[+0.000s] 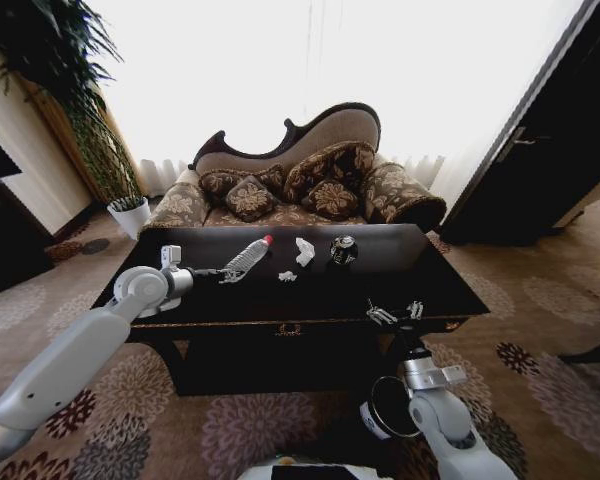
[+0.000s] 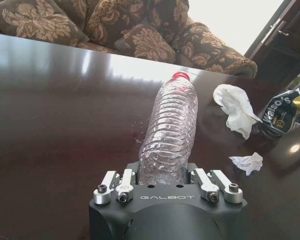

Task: Move to the front of the table and place the trash on the table into the trash bin.

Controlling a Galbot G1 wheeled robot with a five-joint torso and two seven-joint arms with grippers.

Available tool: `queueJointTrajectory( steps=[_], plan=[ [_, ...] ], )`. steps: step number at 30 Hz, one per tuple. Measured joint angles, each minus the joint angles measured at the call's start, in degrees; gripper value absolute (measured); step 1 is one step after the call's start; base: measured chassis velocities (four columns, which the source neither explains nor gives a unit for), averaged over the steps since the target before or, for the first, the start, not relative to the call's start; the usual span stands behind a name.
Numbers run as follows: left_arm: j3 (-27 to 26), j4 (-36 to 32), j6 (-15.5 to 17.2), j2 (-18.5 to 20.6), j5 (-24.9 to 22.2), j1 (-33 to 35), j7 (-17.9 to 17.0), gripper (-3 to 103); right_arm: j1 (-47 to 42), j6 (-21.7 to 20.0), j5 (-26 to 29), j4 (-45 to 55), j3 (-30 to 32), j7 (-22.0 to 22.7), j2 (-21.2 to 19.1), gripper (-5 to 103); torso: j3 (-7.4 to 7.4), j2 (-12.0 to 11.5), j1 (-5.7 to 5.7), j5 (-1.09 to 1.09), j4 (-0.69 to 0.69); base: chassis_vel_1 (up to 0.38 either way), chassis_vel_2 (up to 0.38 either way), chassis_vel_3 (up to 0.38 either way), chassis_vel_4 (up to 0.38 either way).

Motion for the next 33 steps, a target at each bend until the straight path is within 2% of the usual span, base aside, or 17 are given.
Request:
queueJointTrajectory(
  steps=[3, 5, 7, 9, 10, 11, 13, 14, 16, 17, 21, 25, 27, 30, 31, 32, 33],
  plan=[
    [-0.5, -1.3, 0.0, 0.4, 1.8, 0.3, 0.6, 42, 0.0, 0.0, -0.1, 0.0, -0.2, 0.0, 0.2, 100, 0.0, 0.0, 0.0, -0.01, 0.0, 0.0, 0.0, 0.0, 0.0],
    [-2.2, -7.5, -0.5, 2.6, 13.4, 2.7, 2.9, 42, 0.2, 0.0, -0.1, 0.1, -0.7, 0.0, 0.2, 100, 0.0, 0.0, 0.0, 0.0, -0.01, 0.0, 0.0, 0.0, 0.0],
    [-2.6, -8.5, -0.9, 3.1, 16.5, 3.4, 3.8, 42, 0.2, 0.0, -0.1, 0.0, -0.9, 0.0, 0.1, 100, 0.0, 0.0, 0.0, 0.0, -0.01, 0.0, 0.0, 0.0, 0.0],
    [-5.3, -12.6, -3.6, 4.8, 29.2, 7.4, 7.6, 42, 0.5, 0.1, -0.1, 0.1, -1.5, 0.0, -0.2, 100, 0.0, 0.0, 0.0, 0.01, -0.01, 0.0, 0.0, 0.0, 0.0],
    [-9.5, -16.0, -6.1, 5.9, 39.0, 12.1, 10.5, 42, 0.8, 0.1, -0.1, 0.1, -2.0, 0.0, -0.5, 100, 0.0, 0.0, 0.0, -0.02, 0.0, 0.0, 0.0, 0.0, 0.0],
    [-9.5, -16.0, -6.1, 5.9, 39.0, 12.1, 10.5, 42, 0.8, 0.1, -0.1, 0.1, -2.0, 0.0, -0.5, 100, 0.0, 0.0, 0.0, -0.02, 0.0, 0.0, 0.0, 0.0, 0.0],
    [-16.2, -20.6, -9.3, 7.0, 49.2, 19.9, 12.8, 42, 1.2, 0.1, -0.1, 0.1, -2.5, 0.0, -0.7, 100, 0.0, 0.0, 0.0, 0.0, 0.02, 0.0, 0.0, 0.0, 0.0],
    [-17.3, -21.1, -10.1, 7.2, 50.8, 21.1, 13.1, 42, 1.3, 0.1, -0.1, 0.1, -2.6, 0.0, -0.8, 100, 0.0, 0.0, 0.0, 0.0, 0.02, 0.0, 0.0, 0.0, 0.0],
    [-22.5, -23.1, -16.2, 7.7, 59.2, 26.8, 14.2, 42, 1.6, 0.1, 0.4, -0.1, -3.1, 0.0, -1.2, 100, -0.01, 0.0, -0.01, 0.0, 0.03, 0.0, 0.0, 0.0, 0.0],
    [-22.5, -23.1, -16.2, 7.7, 59.2, 26.8, 14.2, 42, 1.6, 0.1, 0.4, -0.1, -3.1, 0.0, -1.2, 100, -0.01, 0.0, -0.01, 0.0, 0.03, 0.0, 0.0, 0.0, 0.0],
    [-24.4, -23.6, -23.6, 7.9, 63.7, 28.5, 13.3, 42, 1.6, 0.1, 3.7, 0.2, -4.1, 0.7, -1.3, 100, 0.0, 0.0, 0.0, 0.0, 0.0, 0.0, 0.0, 0.0, 0.0],
    [-26.0, -23.9, -27.7, 6.3, 62.8, 28.5, 13.9, 42, 1.8, 0.2, 5.2, 0.1, -5.0, 0.6, -1.3, 100, 0.0, 0.0, 0.01, 0.01, -0.01, 0.0, 0.0, 0.0, 0.0],
    [-29.3, -23.8, -32.6, 3.5, 60.3, 29.0, 18.2, 42, 1.8, 0.9, 7.0, 0.0, -6.2, -0.4, -1.6, 100, 0.0, 0.0, 0.0, 0.01, -0.01, 0.0, 0.0, 0.0, 0.0],
    [-31.6, -23.7, -36.1, 1.3, 58.5, 30.2, 22.0, 42, 2.0, 1.5, 8.8, 0.0, -7.0, -1.0, -1.9, 100, 0.0, 0.0, 0.0, 0.01, -0.01, 0.0, 0.0, 0.0, 0.0],
    [-32.9, -23.5, -41.1, -0.5, 56.3, 32.0, 26.4, 42, 2.3, 2.4, 11.6, -0.3, -7.9, -2.5, -2.5, 100, 0.0, 0.0, 0.0, 0.0, 0.0, 0.0, 0.0, 0.0, 0.0],
    [-32.9, -23.5, -41.1, -0.5, 56.3, 32.0, 26.4, 42, 2.3, 2.4, 11.6, -0.3, -7.9, -2.5, -2.5, 100, 0.0, 0.0, 0.0, 0.0, 0.0, 0.0, 0.0, 0.0, 0.0],
    [-32.9, -23.2, -44.8, -1.6, 54.6, 33.2, 28.9, 42, 2.4, 2.9, 13.4, -0.4, -8.3, -3.9, -2.8, 100, 0.0, 0.0, 0.0, 0.0, 0.01, 0.0, 0.0, 0.0, 0.0]
  ],
)
